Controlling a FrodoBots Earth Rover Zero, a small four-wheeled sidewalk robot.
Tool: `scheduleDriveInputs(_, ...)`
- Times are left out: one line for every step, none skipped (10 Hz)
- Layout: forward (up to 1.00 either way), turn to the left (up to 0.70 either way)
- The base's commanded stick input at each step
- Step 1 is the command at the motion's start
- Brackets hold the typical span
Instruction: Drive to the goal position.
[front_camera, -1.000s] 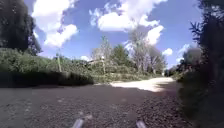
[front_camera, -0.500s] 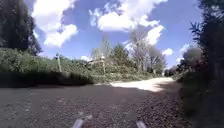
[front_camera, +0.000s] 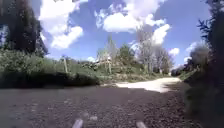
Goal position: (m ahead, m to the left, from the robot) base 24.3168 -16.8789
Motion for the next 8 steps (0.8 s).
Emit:
scheduleDriveInputs(0.7,-0.12)
scheduleDriveInputs(0.7,-0.35)
scheduleDriveInputs(0.7,-0.18)
scheduleDriveInputs(0.7,0.0)
scheduleDriveInputs(0.7,-0.07)
scheduleDriveInputs(0.69,-0.29)
scheduleDriveInputs(0.67,-0.34)
scheduleDriveInputs(0.65,-0.33)
